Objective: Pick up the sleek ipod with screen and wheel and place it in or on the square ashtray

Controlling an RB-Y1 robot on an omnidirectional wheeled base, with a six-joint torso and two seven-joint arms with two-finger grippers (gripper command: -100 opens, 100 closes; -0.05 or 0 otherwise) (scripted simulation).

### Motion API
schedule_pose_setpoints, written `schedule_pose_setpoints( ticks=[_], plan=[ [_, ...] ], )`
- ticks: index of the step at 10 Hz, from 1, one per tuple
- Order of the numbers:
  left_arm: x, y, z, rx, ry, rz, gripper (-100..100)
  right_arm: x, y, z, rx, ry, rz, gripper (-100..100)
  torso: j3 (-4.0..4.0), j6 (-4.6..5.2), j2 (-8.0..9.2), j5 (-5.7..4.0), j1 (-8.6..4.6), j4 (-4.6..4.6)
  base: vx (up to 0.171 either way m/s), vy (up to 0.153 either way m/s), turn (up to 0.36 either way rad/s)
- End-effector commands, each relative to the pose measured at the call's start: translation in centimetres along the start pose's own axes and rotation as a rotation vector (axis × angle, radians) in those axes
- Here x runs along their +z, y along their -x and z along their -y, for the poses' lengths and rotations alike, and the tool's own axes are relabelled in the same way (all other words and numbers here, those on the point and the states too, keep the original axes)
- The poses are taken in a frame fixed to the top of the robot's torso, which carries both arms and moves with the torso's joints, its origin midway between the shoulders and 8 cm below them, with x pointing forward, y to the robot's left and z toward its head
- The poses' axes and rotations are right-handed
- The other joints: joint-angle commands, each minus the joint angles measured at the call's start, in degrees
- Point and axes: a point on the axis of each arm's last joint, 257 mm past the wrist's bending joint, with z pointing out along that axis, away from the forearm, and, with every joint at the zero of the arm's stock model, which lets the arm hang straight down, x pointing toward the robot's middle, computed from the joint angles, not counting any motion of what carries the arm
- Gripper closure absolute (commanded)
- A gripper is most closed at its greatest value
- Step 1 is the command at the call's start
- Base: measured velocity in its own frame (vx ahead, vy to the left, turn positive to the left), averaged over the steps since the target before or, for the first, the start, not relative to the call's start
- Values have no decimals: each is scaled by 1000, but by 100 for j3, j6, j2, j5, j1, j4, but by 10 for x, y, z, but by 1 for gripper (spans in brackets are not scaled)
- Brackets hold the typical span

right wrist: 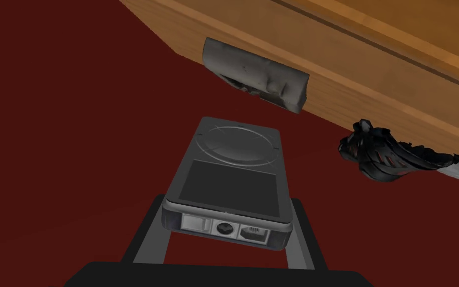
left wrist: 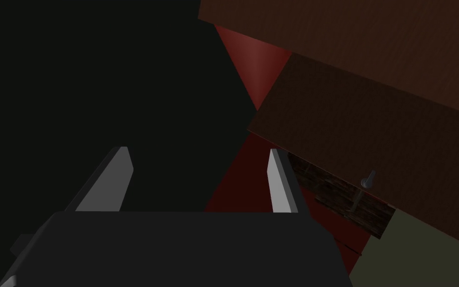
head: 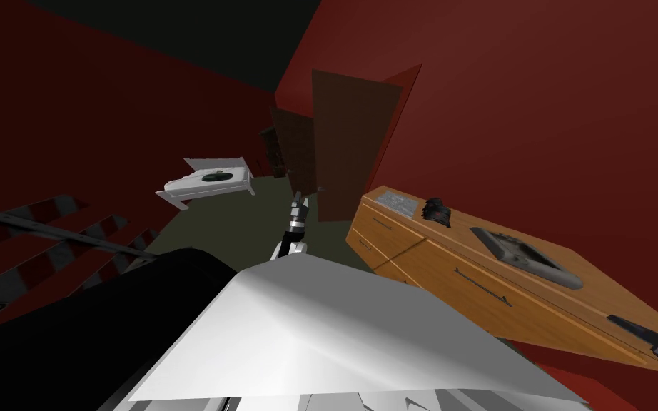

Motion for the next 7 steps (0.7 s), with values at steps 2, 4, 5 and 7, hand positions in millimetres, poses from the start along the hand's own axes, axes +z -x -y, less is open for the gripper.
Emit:
schedule_pose_setpoints(
  ticks=[2, 4, 5, 7],
  plan=[
    [0, 0, 0, 0, 0, 0, 0, 4, 10, 29, -40, -70, 50, 100, -2, 1, -3, -3, -20, 0, -149, -83, -19],
    [0, 0, 0, 0, 0, 0, 0, 8, 19, 53, -65, -129, 91, 100, -10, 1, -20, -8, -37, -2, -111, -91, -5],
    [0, 0, 0, 0, 0, 0, 0, 9, 23, 65, -77, -160, 109, 100, -13, 1, -26, -9, -37, -2, -89, -117, 13],
    [0, 0, 0, 0, 0, 0, 0, 12, 28, 88, -91, -220, 142, 100, -21, -3, -41, -15, -59, -5, -65, -153, 39]
  ],
)
